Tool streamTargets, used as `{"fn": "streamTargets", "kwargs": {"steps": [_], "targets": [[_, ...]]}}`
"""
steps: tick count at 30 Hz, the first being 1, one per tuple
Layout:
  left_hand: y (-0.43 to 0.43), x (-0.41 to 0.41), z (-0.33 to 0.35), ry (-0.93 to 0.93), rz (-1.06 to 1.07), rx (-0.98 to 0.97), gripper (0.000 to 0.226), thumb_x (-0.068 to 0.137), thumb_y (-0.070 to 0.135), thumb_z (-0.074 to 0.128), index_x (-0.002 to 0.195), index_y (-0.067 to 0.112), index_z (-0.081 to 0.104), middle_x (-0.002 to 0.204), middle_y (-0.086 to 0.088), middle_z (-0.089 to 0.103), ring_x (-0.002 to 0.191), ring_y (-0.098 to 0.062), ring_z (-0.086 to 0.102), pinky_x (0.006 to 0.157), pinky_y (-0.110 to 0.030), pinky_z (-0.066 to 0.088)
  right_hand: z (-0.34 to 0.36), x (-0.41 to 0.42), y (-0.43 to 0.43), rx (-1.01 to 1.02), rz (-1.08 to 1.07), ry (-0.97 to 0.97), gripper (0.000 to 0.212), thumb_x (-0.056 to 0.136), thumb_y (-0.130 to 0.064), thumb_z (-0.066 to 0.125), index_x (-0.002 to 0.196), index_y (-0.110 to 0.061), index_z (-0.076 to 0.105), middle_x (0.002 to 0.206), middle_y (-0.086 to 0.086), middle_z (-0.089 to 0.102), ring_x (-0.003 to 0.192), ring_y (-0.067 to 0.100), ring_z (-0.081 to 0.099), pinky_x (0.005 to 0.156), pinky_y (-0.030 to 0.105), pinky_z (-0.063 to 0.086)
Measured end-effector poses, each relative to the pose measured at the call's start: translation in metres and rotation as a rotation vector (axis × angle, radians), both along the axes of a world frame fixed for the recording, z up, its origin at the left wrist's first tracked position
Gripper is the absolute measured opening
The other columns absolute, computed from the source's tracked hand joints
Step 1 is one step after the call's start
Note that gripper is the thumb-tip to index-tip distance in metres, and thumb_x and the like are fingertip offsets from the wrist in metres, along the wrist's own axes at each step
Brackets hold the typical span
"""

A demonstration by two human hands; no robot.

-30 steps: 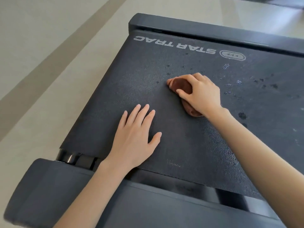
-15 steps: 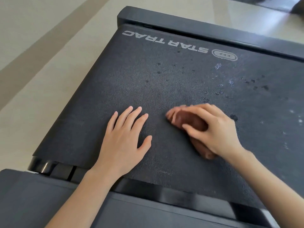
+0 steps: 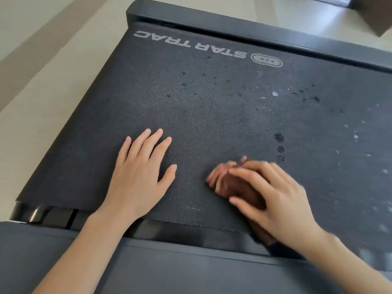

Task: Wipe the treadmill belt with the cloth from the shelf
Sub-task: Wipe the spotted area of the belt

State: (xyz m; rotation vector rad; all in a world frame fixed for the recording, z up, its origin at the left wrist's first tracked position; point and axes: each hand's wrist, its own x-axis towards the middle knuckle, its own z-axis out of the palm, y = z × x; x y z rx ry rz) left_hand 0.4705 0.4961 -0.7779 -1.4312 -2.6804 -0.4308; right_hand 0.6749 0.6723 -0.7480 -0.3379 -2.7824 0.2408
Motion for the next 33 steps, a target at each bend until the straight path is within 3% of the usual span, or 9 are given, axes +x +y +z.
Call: {"fn": "streamTargets", "kwargs": {"steps": [3,5,11,14,17,23,27,30,33], "targets": [[0.000,0.001,0.000,0.016,-0.004,-0.012,0.061,0.089,0.046,0.030,0.135,0.011,0.050,0.145,-0.009,0.043,0.137,-0.028,0.033,0.111,-0.051,0.022,0.002,0.009,0.012,-0.072,0.146,0.004,0.037,0.084,-0.043,0.063,0.118,-0.027,0.063,0.114,-0.005,0.062,0.101,0.019,0.060,0.084,0.035,0.050],[-0.001,0.001,0.000,0.012,-0.008,-0.012,0.061,0.090,0.046,0.030,0.135,0.011,0.050,0.145,-0.009,0.043,0.137,-0.028,0.033,0.111,-0.051,0.021,0.002,-0.010,0.035,-0.091,0.132,0.003,0.038,0.083,-0.043,0.062,0.116,-0.027,0.064,0.112,-0.004,0.063,0.101,0.020,0.060,0.086,0.036,0.050],[-0.001,0.000,0.001,0.012,-0.006,-0.016,0.061,0.090,0.047,0.029,0.136,0.011,0.049,0.146,-0.009,0.043,0.137,-0.028,0.032,0.112,-0.051,0.020,0.006,-0.087,0.127,-0.047,-0.411,0.017,0.039,0.085,-0.045,0.061,0.122,-0.033,0.058,0.115,0.001,0.060,0.113,0.028,0.052,0.084,0.039,0.044],[-0.001,0.000,0.001,0.011,-0.006,-0.012,0.061,0.090,0.047,0.029,0.135,0.011,0.050,0.145,-0.009,0.043,0.137,-0.028,0.033,0.111,-0.050,0.021,0.005,-0.095,0.124,-0.015,-0.505,-0.021,0.039,0.086,-0.044,0.059,0.123,-0.031,0.057,0.117,0.005,0.058,0.115,0.029,0.050,0.083,0.038,0.043],[-0.001,0.000,0.001,0.010,-0.003,-0.010,0.061,0.090,0.047,0.029,0.135,0.011,0.050,0.145,-0.009,0.044,0.137,-0.028,0.034,0.111,-0.050,0.021,0.001,-0.077,0.089,0.016,-0.421,-0.007,0.037,0.086,-0.047,0.060,0.118,-0.031,0.060,0.110,0.003,0.059,0.107,0.028,0.054,0.077,0.036,0.044],[0.000,0.000,0.000,0.009,0.000,-0.019,0.061,0.089,0.046,0.031,0.134,0.010,0.051,0.145,-0.010,0.044,0.137,-0.029,0.034,0.111,-0.051,0.022,-0.001,-0.024,-0.014,0.002,0.078,0.029,0.033,0.084,-0.048,0.061,0.111,-0.029,0.067,0.108,-0.005,0.063,0.094,0.021,0.059,0.077,0.037,0.050],[0.000,0.000,0.000,0.004,-0.004,-0.023,0.061,0.090,0.045,0.031,0.135,0.011,0.050,0.145,-0.009,0.043,0.137,-0.028,0.033,0.112,-0.051,0.022,0.000,-0.016,-0.008,-0.003,0.334,-0.001,0.031,0.086,-0.045,0.063,0.112,-0.029,0.068,0.109,-0.005,0.064,0.092,0.019,0.060,0.075,0.032,0.049],[-0.001,0.000,0.001,0.002,-0.008,-0.034,0.061,0.091,0.046,0.029,0.136,0.011,0.049,0.145,-0.009,0.043,0.137,-0.028,0.033,0.112,-0.051,0.022,0.001,-0.021,0.030,-0.015,0.269,-0.008,0.032,0.086,-0.045,0.060,0.113,-0.028,0.067,0.110,-0.004,0.065,0.093,0.020,0.061,0.076,0.035,0.052],[-0.001,-0.001,0.002,-0.007,-0.010,-0.046,0.062,0.091,0.047,0.028,0.136,0.011,0.049,0.145,-0.009,0.043,0.137,-0.028,0.033,0.111,-0.052,0.023,0.004,-0.028,0.079,-0.012,-0.083,0.029,0.034,0.083,-0.049,0.058,0.114,-0.037,0.062,0.108,-0.007,0.064,0.100,0.020,0.060,0.076,0.037,0.053]]}}
